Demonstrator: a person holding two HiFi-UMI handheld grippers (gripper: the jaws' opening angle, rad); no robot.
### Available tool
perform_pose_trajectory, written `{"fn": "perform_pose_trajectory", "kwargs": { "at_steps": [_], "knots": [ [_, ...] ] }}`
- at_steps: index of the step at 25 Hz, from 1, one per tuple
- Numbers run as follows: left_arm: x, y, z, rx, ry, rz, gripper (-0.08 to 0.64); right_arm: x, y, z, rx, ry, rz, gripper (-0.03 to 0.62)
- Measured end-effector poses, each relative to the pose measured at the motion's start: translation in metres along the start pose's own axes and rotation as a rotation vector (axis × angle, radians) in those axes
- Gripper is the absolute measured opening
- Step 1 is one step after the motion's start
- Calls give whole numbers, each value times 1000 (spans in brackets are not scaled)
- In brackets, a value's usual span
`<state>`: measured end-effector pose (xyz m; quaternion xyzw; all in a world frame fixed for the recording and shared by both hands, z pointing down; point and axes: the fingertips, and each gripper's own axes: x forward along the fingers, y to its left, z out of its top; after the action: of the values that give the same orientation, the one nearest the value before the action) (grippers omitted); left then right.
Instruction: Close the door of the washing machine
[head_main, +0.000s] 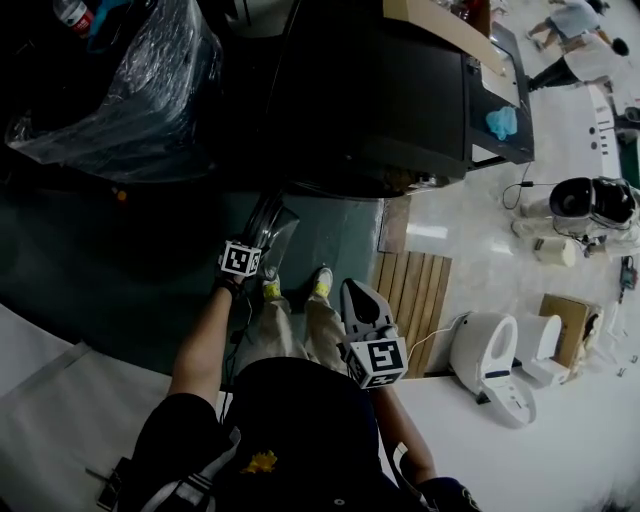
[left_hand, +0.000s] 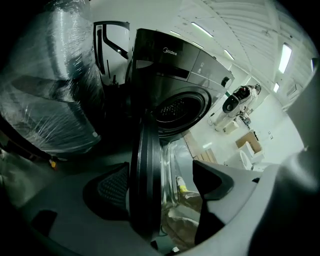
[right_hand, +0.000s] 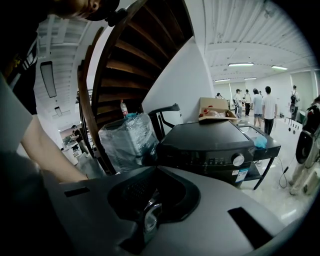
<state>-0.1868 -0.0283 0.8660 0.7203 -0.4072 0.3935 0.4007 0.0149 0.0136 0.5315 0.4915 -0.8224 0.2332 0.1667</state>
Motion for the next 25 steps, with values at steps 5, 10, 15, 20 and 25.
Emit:
{"fn": "perform_pose_trajectory", "kwargs": {
  "at_steps": [5, 10, 15, 20, 25],
  "knots": [
    [4, -29, 0, -27, 12, -22, 393, -7, -13, 3, 13, -8, -10, 28],
    [11, -54, 4, -81, 7, -39, 393, -15, -33, 1, 28, -6, -27, 28],
    [15, -70, 6, -89, 21, -49, 393, -21, -48, 1, 41, -9, -44, 28],
    [21, -87, 12, -111, 30, -75, 393, -29, -65, -1, 57, -9, -56, 28],
    [27, -102, 19, -158, 42, -101, 393, -35, -80, -4, 66, -1, -66, 28]
  ]
}}
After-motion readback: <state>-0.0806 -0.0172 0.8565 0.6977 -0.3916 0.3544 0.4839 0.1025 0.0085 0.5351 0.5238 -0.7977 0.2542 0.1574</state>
